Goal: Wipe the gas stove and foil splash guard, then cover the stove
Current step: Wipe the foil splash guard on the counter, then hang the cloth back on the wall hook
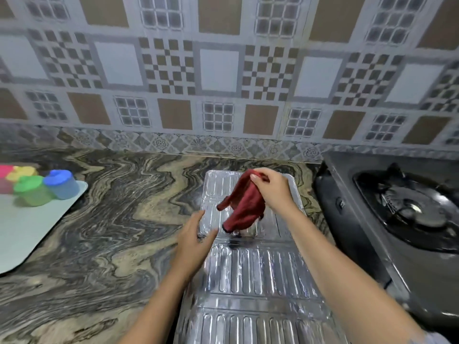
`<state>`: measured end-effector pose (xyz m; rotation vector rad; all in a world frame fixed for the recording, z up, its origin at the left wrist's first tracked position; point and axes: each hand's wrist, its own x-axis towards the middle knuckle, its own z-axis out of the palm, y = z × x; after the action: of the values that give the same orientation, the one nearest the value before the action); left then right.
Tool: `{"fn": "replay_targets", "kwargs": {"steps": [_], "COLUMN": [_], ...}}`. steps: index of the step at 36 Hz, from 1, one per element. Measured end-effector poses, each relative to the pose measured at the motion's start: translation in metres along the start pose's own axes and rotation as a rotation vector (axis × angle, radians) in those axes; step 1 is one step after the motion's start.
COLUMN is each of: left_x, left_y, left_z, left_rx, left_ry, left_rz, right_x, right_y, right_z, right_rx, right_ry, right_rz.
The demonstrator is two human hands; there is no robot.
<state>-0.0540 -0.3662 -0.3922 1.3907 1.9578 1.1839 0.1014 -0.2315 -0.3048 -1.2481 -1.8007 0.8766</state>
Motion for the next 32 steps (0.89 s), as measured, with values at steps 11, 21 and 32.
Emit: {"fn": "replay_targets", "kwargs": {"steps": [11, 21, 32], "left_x": [-0.034, -0.072, -0.113], "left_y": [0.085, 0.121, 0.131], "left_z": [-0.021, -0.022, -0.009], "left_rx": [-0.016, -0.136, -0.067], "left_ry": [0.188, 0.188, 0.151], "left_rz": [0.255, 0.384, 0.467], "right_x": [-0.043, -0.1, -0.161], "right_y": [-0.086, -0.113, -0.087], "right_z": [-0.013, -0.052, -0.102], "right_rx": [-0.012, -0.043, -0.124], "right_ry": [0.085, 0.19, 0.306], "right_rz": [-0.133, -0.087, -0.001]}}
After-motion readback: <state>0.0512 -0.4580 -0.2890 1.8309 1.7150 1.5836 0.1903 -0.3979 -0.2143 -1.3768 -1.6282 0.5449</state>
